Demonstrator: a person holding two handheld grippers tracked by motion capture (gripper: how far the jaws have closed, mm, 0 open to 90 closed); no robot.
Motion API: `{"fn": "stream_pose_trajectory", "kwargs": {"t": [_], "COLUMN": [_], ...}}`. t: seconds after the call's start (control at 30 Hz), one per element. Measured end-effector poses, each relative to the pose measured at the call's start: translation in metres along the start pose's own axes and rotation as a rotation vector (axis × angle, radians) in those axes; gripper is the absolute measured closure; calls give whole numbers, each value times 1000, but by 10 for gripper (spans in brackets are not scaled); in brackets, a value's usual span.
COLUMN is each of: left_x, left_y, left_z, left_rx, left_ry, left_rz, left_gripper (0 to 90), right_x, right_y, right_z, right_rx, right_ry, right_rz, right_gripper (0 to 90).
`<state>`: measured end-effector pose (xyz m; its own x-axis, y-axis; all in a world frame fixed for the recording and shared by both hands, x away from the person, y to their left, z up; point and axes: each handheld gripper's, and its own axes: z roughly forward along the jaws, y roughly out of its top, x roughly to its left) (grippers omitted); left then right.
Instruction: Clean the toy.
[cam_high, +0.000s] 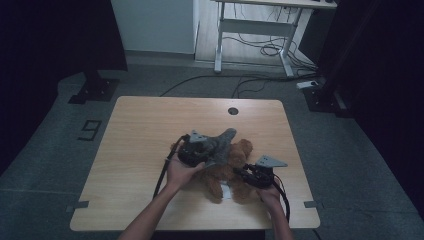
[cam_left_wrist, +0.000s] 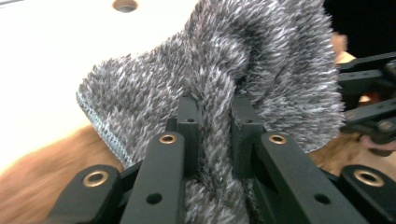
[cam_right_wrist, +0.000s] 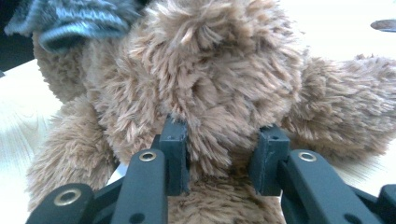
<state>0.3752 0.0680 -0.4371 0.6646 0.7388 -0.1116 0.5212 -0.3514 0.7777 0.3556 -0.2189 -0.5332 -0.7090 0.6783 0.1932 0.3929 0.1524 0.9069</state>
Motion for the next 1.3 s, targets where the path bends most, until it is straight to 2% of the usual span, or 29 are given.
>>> {"fn": "stream_pose_trajectory", "kwargs": {"t": [0.07, 0.17, 0.2, 0.23, 0.33, 0.37, 0.4, 0.43, 0.5, 0.6, 0.67, 0.77, 0.93, 0.97, 1.0, 1.03, 1.13, 1.2, 1.23, 1.27, 1.3], "left_x": [11, 26, 39, 39, 59, 64, 73, 73, 79, 82, 85, 85, 64, 57, 41, 41, 12, -6, -15, -32, -32], "left_y": [-6, -14, -22, -22, -40, -47, -61, -61, -76, -92, -94, -87, -61, -53, -38, -38, -15, -2, 4, 13, 13], "left_z": [-13, -33, -44, -44, -52, -52, -51, -51, -46, -37, -37, -45, -60, -60, -56, -56, -39, -23, -15, 3, 3], "left_rx": [-18, -37, -43, -43, -35, -30, -17, -17, 2, 29, 24, -12, -114, -127, -126, -126, -100, -80, -71, -40, -40], "left_ry": [12, 61, 82, 82, 89, 93, 99, 99, 91, 94, 84, 70, 35, 25, 0, 0, -33, -63, -77, -94, -94], "left_rz": [-13, -17, -38, -38, -97, -110, -136, -136, -169, -190, -204, -213, -156, -140, -92, -92, -12, 24, 39, 66, 66], "left_gripper": [771, 770, 770, 770, 769, 769, 770, 770, 771, 772, 772, 772, 772, 772, 771, 771, 771, 770, 770, 770, 770], "right_x": [-1, -1, -2, -2, -2, -2, -3, -3, -3, -3, -3, -3, -5, -4, -4, -4, -4, -4, -4, -4, -4], "right_y": [-1, -1, -1, -1, -2, -2, -2, -2, -2, -3, -3, -3, -3, -3, -3, -3, -3, -3, -3, -3, -3], "right_z": [0, 0, -1, -1, 0, 0, 0, 0, 0, 0, 0, 0, 0, 0, 0, 0, -1, -1, -1, -1, -1], "right_rx": [0, -3, -3, -3, -6, -6, -7, -7, -7, -8, -9, -7, -12, -10, -10, -10, -10, -10, -10, -11, -11], "right_ry": [5, 7, 10, 10, 13, 14, 14, 14, 15, 17, 17, 16, 20, 19, 18, 18, 17, 18, 18, 18, 18], "right_rz": [5, 10, 10, 10, 15, 15, 16, 16, 17, 19, 21, 26, 31, 30, 29, 29, 29, 31, 31, 27, 27], "right_gripper": [633, 633, 631, 631, 629, 628, 626, 626, 626, 626, 626, 625, 624, 623, 623, 623, 623, 623, 623, 623, 623]}}
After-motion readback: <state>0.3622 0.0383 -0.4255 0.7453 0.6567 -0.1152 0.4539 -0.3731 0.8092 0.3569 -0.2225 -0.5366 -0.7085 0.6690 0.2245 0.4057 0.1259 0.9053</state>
